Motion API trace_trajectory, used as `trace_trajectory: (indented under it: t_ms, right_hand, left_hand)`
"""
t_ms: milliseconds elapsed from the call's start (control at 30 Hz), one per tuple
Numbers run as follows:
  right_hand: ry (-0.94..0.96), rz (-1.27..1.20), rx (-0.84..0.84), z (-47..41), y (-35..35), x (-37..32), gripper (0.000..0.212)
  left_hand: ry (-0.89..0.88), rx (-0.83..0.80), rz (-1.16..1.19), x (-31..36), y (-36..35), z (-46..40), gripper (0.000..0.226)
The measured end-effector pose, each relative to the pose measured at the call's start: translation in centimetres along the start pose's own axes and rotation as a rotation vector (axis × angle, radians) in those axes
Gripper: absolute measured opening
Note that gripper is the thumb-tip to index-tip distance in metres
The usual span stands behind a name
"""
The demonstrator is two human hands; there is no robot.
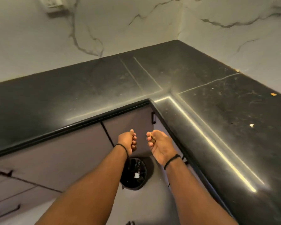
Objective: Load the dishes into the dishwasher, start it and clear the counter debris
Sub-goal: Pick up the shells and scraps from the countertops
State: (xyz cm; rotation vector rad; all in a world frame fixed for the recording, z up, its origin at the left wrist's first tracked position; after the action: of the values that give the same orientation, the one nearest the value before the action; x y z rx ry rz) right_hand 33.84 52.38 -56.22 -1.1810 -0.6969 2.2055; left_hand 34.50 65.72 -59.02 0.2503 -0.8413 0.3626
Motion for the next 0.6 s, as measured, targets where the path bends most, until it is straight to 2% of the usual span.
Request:
trace_trajectory:
  t_ms: [167,333,500,567,600]
  right_hand:
    - [-0.192,0.1,0.086,-1.1,4.0,9.5,0.018]
    - [-0.311,0.211,0.282,-5.2,10.1,18.0,0.027]
    - [-0.404,0.241,0.397,-10.5,13.9,22.6,0.022]
    - [-0.412,0.2,0.377,-13.1,14.1,23.3,0.023]
    - [-0.419,0.201,0.354,-14.6,14.4,23.5,0.026]
  left_hand:
    - [0.164,0.088,0.009,-8.6,5.2,-3.1,0.034]
    - [0.265,0.116,0.062,-16.6,6.7,-8.3,0.029]
    - [0.32,0.122,0.137,-20.3,6.5,-13.7,0.025]
    - [0.324,0.032,0.226,-22.0,6.3,-17.6,0.036]
    - [0.316,-0.015,0.231,-22.7,6.2,-19.7,0.055]
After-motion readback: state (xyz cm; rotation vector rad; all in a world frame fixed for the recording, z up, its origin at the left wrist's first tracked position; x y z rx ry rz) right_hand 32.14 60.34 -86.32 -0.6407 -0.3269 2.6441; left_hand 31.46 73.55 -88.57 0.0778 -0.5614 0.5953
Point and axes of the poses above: each hand's wrist, its own z-axis away from the middle knuckle, its own y-axis out of the back of the hand, x = y × z, the point moved 2 cm from there along -z, towards the middle knuckle, and after that the axes turned 10 degrees about -z, right-handed, at the moved point
